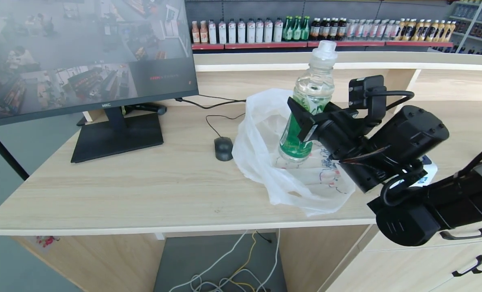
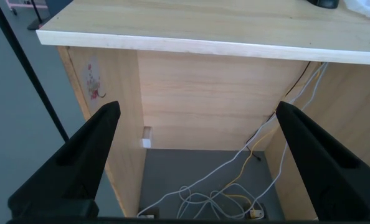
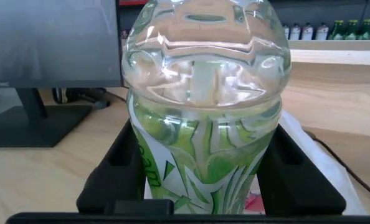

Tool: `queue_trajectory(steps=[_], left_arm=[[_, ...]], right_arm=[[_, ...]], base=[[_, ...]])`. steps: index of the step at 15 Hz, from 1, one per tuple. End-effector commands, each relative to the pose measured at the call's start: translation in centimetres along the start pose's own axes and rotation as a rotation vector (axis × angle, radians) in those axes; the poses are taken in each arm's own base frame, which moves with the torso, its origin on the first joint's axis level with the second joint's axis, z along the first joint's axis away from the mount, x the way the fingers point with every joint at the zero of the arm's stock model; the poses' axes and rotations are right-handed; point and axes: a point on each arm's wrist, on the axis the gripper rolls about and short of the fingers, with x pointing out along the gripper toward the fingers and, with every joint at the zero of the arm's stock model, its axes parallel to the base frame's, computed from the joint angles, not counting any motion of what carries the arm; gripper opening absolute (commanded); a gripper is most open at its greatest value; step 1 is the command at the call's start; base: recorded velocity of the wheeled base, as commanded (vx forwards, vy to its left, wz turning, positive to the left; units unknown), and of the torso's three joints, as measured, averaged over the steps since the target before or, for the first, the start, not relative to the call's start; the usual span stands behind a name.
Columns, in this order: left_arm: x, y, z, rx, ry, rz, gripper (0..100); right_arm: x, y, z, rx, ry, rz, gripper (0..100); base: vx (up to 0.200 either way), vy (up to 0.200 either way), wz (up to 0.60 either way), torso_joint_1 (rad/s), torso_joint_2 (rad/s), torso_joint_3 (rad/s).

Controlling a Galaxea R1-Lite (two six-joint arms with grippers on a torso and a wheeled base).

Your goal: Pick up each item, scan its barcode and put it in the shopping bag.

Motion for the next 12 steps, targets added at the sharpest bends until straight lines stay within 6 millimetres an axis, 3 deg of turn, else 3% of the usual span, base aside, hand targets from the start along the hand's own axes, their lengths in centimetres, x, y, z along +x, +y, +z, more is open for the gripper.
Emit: queue_trajectory(steps=[1, 3, 7, 12], left_arm=[[0.0, 0.0, 0.0, 0.0, -0.001, 0.0, 100], [0.0, 0.0, 0.0, 0.0, -0.001, 0.0, 100], [0.0, 0.0, 0.0, 0.0, -0.001, 0.0, 100], [0.0, 0.0, 0.0, 0.0, -0.001, 0.0, 100]], right_arm=[[0.7, -0.2, -0.1, -0.001, -0.003, 0.007, 0], [2.3, -0.7, 0.1, -0.01, 0.009, 0.072, 0], [5.3, -2.3, 0.0, -0.027, 0.0, 0.035, 0], [6.5, -2.3, -1.2, -0.002, 0.033, 0.037, 0]], base=[[0.0, 0.0, 0.0, 0.0, 0.0, 0.0], [0.0, 0.0, 0.0, 0.0, 0.0, 0.0], [0.0, 0.0, 0.0, 0.0, 0.0, 0.0], [0.0, 0.0, 0.0, 0.0, 0.0, 0.0]])
